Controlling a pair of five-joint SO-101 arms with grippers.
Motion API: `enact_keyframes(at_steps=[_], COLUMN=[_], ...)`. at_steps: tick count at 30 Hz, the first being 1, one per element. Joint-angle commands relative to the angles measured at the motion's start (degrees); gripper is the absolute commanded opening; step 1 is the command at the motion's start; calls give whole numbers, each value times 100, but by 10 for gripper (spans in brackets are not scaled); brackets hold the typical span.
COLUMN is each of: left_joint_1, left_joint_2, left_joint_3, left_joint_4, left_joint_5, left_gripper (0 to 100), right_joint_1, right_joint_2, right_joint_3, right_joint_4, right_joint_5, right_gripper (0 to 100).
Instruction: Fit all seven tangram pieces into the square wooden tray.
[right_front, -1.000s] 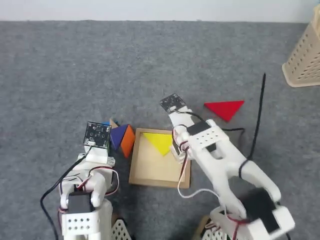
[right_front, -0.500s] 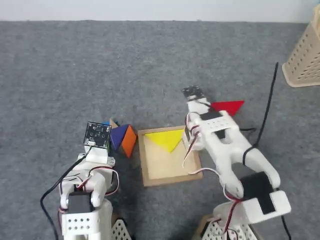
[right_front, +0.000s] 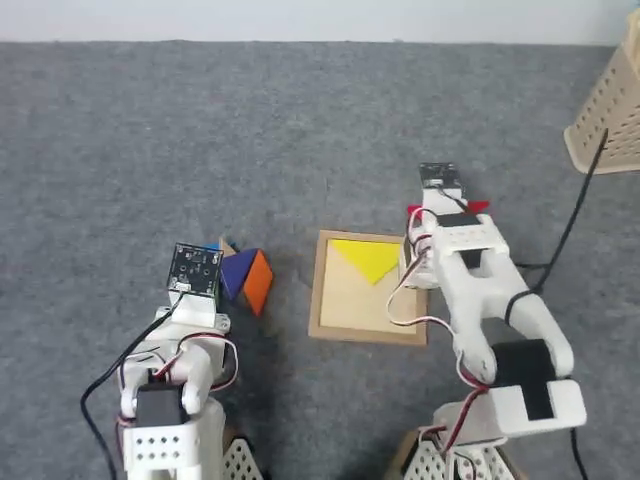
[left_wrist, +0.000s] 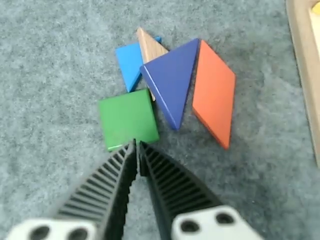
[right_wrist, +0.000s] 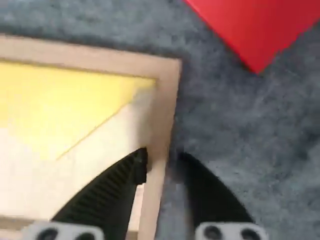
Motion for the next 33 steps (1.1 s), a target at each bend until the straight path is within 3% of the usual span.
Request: enact_keyframes(at_steps=[1,10,12,20,28,33], left_joint_1=[-18,-18,-18,-18,-18,-18], left_joint_2=[0,0,0,0,0,0], left_joint_3=[-48,-48,-48,-48,-48,-48], left_joint_4=[35,35,35,35,35,35], left_joint_5=[-44,-44,-44,-44,-44,-44], left_gripper=[12,12,12,12,12,12], right_joint_1=[-268,523,567,585,716,963], right_joint_2=[-136,-365,22,2149,3741,4523], right_joint_3=[-686,-2629,-3024,-4598,-6505,-7095], right_joint_4=[655,1182,1191,1279,2079,2580], right_joint_5=[431,730,299,-2558,-3262,-3305], right_gripper=[229,210,210,214,214,214])
